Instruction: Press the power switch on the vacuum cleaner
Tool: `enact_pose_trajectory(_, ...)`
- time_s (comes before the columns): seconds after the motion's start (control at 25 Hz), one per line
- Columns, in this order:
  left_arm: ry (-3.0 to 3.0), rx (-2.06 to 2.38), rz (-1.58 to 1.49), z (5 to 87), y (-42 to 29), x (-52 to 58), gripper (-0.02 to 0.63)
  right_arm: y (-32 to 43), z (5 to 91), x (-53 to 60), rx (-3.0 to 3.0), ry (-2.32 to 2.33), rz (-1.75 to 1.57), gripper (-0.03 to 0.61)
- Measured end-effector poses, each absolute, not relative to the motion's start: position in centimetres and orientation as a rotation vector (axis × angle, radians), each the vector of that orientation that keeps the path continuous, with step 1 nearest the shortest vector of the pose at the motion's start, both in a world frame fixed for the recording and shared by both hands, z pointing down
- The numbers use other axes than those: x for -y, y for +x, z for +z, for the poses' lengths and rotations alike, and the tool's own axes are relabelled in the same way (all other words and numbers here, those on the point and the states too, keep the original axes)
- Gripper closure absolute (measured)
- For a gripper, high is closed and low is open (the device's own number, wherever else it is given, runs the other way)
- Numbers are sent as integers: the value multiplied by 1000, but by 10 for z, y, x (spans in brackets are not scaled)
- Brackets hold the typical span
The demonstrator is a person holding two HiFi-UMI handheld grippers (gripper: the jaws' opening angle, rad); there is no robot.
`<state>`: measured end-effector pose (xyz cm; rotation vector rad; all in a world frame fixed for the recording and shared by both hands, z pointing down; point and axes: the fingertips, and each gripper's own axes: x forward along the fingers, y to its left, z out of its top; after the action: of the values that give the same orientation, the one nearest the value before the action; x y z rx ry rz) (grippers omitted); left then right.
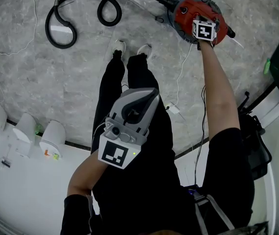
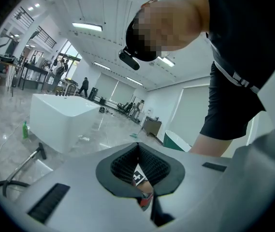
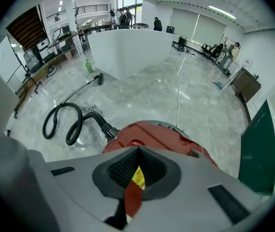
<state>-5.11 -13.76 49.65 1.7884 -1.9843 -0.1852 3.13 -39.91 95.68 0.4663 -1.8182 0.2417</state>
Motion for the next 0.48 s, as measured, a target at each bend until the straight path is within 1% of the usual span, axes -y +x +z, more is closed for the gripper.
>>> enact_pose_trajectory(0.48,1724,2024,-182,510,-58,132,600,28,960,403,1838,449,227,560)
